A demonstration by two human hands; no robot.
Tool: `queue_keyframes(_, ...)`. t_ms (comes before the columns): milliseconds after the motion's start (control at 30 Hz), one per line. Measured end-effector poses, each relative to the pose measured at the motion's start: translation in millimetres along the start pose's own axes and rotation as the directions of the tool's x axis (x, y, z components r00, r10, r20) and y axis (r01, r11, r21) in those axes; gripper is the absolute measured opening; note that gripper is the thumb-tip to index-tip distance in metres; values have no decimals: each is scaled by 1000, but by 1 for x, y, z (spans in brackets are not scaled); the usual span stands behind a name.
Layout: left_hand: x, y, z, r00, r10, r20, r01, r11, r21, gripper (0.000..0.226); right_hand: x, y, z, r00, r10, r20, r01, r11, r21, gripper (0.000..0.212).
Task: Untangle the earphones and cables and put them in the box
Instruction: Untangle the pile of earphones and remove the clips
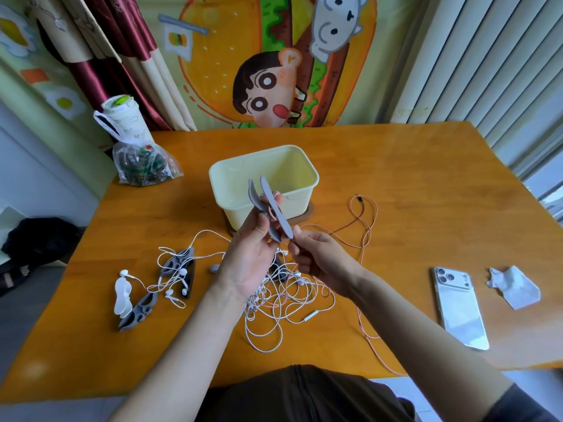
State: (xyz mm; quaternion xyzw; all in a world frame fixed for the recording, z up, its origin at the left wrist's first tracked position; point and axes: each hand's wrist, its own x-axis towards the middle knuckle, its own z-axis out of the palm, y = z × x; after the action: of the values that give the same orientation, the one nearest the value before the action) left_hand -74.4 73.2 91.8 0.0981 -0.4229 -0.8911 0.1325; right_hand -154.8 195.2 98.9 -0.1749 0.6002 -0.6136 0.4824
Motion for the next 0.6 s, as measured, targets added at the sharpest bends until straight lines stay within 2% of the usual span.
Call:
queue_keyframes(100, 1, 0, 0, 1000, -6, -11, 6, 1000, -31, 53, 1, 4, -3, 996, 92, 4, -92, 993, -75, 37)
queue_keyframes(167, 3, 3, 4, 997, 10, -82, -14, 999, -51, 40, -2, 9, 0, 993, 111, 26, -106, 981, -161, 36)
queue_keyframes(233, 6, 6, 6, 987, 15, -158, -20, 999, -29, 31, -5, 11, 6, 998, 56, -22, -60, 972, -227, 37)
queue_keyframes(267, 8, 5, 4, 978, 23, -210, -23, 1000, 1, 32, -7, 10, 10, 996, -11, -84, -16, 949, -314, 38)
queue_keyframes(333, 9, 1, -3, 938, 55, -343, -20, 994, 105, 34, -8, 9, 14, 955, -226, -193, 85, 830, -551, 36)
queue_keyframes(400, 7, -5, -12, 889, 141, -435, 11, 944, 329, 33, -10, 8, 16, 904, -404, -141, 177, 654, -736, 32)
queue_keyframes(500, 2, -11, -15, 902, 244, -356, 10, 813, 582, 34, -11, 5, 14, 874, -486, 25, 264, 431, -863, 27)
queue_keyframes(600, 4, -12, -15, 932, 229, -281, 19, 744, 668, 37, -11, -8, 3, 853, -516, 82, 291, 339, -895, 23)
